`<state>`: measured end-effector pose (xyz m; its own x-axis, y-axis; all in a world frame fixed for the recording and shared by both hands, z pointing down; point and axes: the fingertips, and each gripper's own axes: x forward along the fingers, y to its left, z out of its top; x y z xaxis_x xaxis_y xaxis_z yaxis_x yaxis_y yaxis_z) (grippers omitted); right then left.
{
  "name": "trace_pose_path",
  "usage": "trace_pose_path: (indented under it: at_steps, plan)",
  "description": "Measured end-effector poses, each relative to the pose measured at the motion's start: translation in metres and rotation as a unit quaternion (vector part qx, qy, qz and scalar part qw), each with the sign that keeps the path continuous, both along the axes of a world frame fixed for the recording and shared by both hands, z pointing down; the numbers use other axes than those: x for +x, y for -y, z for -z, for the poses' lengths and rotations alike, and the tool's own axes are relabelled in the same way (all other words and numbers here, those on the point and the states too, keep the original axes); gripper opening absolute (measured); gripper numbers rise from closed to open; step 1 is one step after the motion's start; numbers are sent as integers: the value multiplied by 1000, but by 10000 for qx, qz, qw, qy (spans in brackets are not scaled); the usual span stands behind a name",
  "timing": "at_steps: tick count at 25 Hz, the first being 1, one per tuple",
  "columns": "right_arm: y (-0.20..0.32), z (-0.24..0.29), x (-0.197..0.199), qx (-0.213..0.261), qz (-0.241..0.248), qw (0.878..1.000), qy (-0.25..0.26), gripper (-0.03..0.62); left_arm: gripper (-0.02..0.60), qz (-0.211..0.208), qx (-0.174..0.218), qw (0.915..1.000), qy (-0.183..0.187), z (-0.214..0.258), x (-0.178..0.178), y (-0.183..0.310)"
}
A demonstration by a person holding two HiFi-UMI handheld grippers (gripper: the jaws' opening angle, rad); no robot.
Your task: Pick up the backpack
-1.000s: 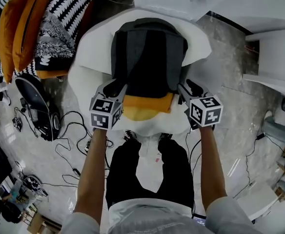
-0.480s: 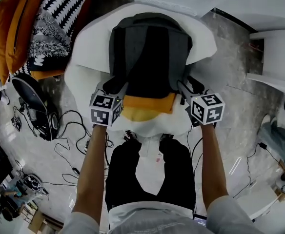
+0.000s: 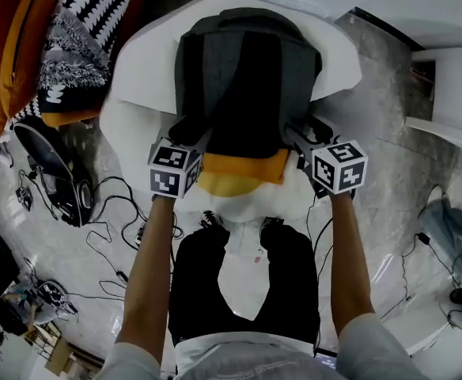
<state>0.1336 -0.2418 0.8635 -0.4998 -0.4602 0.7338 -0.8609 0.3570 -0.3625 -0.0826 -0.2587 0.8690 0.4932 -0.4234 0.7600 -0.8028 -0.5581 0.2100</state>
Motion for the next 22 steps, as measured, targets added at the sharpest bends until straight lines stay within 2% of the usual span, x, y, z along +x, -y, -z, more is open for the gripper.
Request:
trace_pose_path:
  at_steps: [14,22]
  plan:
    - [17,-26,-18,49,373,9993,-41,241,249,-206,199,9996,61,-21,10,15]
    - [10,-43,-23,-33,502,9987,-10,239,249,-352,336,9987,161,-29,19,24]
